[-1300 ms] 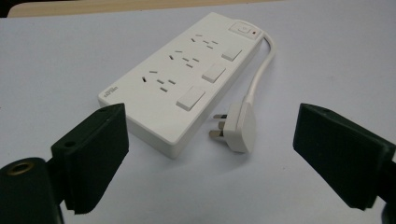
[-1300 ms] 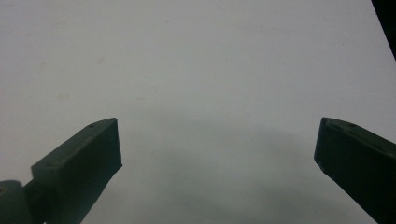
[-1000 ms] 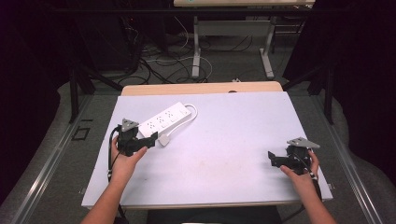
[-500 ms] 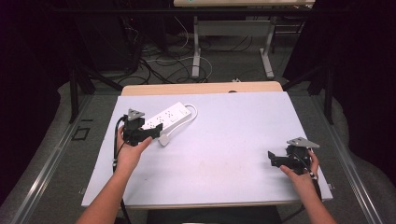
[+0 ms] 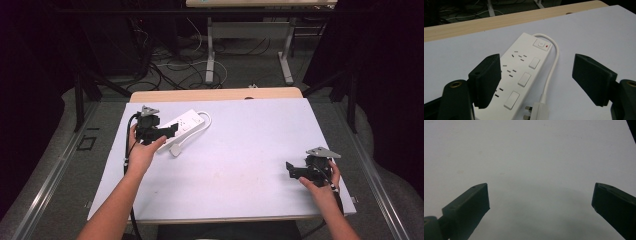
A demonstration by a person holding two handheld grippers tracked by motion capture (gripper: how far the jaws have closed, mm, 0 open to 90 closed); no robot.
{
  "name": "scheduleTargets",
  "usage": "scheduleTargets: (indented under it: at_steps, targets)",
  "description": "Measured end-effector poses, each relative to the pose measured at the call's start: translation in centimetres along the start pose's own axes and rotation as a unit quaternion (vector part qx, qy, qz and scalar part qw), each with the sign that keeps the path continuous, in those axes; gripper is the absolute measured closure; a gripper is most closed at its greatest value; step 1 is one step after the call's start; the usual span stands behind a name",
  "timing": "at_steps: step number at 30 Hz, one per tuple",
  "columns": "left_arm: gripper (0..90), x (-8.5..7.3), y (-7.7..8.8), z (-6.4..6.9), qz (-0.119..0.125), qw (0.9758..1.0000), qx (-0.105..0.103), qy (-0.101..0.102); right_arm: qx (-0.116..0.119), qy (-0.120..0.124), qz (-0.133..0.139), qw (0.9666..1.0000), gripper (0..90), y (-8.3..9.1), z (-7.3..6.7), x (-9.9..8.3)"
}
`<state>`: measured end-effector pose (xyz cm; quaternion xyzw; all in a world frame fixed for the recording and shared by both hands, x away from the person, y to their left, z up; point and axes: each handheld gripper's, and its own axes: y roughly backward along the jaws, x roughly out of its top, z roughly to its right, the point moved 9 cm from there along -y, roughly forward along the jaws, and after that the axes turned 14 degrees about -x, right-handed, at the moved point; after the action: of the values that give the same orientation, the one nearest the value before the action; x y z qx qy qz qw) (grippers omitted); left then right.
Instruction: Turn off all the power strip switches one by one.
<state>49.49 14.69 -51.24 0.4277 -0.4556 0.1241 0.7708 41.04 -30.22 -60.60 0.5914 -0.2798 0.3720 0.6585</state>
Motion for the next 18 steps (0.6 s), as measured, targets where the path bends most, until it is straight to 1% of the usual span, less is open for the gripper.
scheduleTargets:
  at_steps: [1,2,4,5,8,9,10,11,12,13,15,16,18]
  targets:
    - [23.4,0.0,0.0,0.0,0.0,1.0,0.0,0.0,0.0,0.0,0.0,1.0,0.8,0.0,0.0,0.0]
    - [23.4,0.5,-0.4,0.1,0.0,1.0,-0.003,-0.001,0.0,0.003,0.001,1.0,0.8,0.0,0.0,0.0]
    - [26.4,0.8,-0.7,0.2,-0.003,1.0,-0.007,-0.002,0.001,0.002,0.0,1.0,0.8,0.0,0.0,0.0]
    - [26.6,1.0,-0.9,0.2,-0.004,1.0,-0.007,-0.003,-0.002,0.0,0.0,1.0,0.8,-0.1,0.0,0.0]
    - [26.6,1.4,-1.3,0.2,-0.004,1.0,-0.005,-0.004,0.0,0.001,-0.002,1.0,0.8,-0.1,0.0,-0.1]
    - [26.6,1.7,-1.5,0.2,-0.01,0.9999,-0.004,-0.003,0.0,0.003,-0.001,1.0,0.9,-0.2,0.1,-0.1]
    - [26.6,1.7,-1.5,0.2,-0.01,0.9999,-0.004,-0.003,0.0,0.002,-0.001,1.0,0.9,-0.2,0.1,-0.1]
    - [26.6,2.1,-1.8,0.3,-0.011,0.9999,-0.004,-0.002,0.0,0.002,-0.001,1.0,0.9,-0.2,0.1,-0.1]
    - [26.6,2.3,-2.0,0.2,-0.007,1.0,-0.002,-0.005,0.0,0.002,-0.001,1.0,0.9,-0.2,0.1,-0.1]
    - [27.0,2.4,-2.2,0.3,-0.01,0.9999,-0.004,-0.002,0.0,0.002,-0.001,1.0,1.0,-0.2,0.1,-0.1]
    - [29.1,2.7,-2.6,0.3,-0.007,0.9999,-0.01,0.0,-0.001,0.002,-0.001,1.0,1.0,-0.2,0.1,-0.1]
    - [30.8,2.8,-2.8,0.2,-0.01,0.9999,-0.009,-0.001,-0.001,0.002,-0.001,1.0,1.0,-0.2,0.1,-0.1]
    - [33.0,3.0,-3.2,0.2,-0.012,0.9998,-0.013,0.007,-0.001,0.002,-0.002,1.0,1.0,-0.2,0.1,-0.1]
